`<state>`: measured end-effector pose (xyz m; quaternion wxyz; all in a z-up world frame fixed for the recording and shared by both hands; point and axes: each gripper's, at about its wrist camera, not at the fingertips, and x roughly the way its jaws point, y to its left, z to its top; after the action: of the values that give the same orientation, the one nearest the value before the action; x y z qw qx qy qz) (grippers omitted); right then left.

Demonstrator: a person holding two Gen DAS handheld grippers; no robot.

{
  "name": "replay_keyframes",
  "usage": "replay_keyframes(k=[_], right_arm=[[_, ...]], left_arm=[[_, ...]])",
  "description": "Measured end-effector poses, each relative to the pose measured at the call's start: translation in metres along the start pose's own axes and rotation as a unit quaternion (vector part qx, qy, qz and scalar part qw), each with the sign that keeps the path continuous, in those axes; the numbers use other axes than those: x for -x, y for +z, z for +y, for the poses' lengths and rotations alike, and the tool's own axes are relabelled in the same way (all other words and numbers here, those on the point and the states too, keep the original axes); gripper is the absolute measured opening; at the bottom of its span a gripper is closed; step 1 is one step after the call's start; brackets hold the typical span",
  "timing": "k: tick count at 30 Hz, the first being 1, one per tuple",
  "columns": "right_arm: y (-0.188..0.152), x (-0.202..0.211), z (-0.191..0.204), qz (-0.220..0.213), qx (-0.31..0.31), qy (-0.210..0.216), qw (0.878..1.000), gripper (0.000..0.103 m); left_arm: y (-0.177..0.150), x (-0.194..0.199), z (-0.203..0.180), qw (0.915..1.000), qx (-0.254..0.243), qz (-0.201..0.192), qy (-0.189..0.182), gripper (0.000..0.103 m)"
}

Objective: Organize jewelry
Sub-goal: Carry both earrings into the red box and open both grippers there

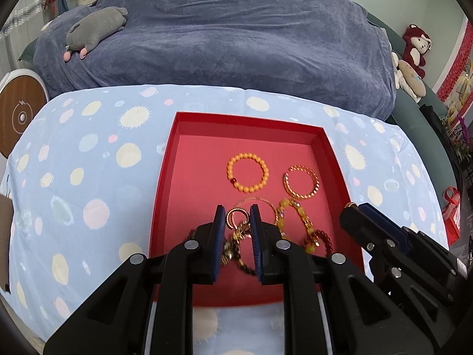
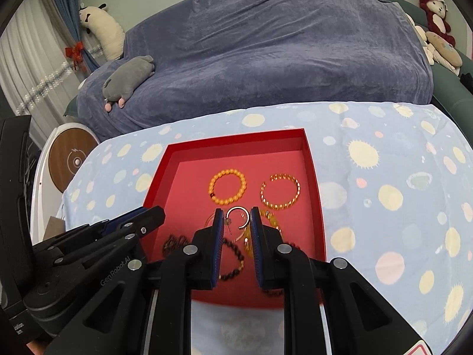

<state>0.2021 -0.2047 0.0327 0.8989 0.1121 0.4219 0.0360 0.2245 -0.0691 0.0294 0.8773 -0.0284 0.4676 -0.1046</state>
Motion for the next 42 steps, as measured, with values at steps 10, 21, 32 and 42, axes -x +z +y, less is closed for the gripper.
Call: replay_keyframes(k=[10, 21, 32, 42], right_arm=[[0.024, -0.05, -0.002, 0.021, -0.006, -0.008, 1.0, 0.017], [0.035, -0.08, -0.007, 0.032, -0.014, -0.009, 0.999, 0.017], [0.036, -0.094, -0.002, 0.044, -0.008, -0.008, 0.999, 0.019], [0.031, -0.075, 0.006, 0.035, 0.006, -0.02, 0.999, 0.027]], left_arm=[[0.024, -0.048, 0.007, 0.9997, -0.003, 0.018, 0.018, 0.017], [0.036, -0.076, 0.012, 0.9994, 0.005, 0.029, 0.016, 0.017], [0.036, -0.088, 0.021, 0.9987, 0.012, 0.043, 0.025, 0.018], [0.029, -0.073, 0.024, 0.9985, 0.023, 0.036, 0.033, 0.041]])
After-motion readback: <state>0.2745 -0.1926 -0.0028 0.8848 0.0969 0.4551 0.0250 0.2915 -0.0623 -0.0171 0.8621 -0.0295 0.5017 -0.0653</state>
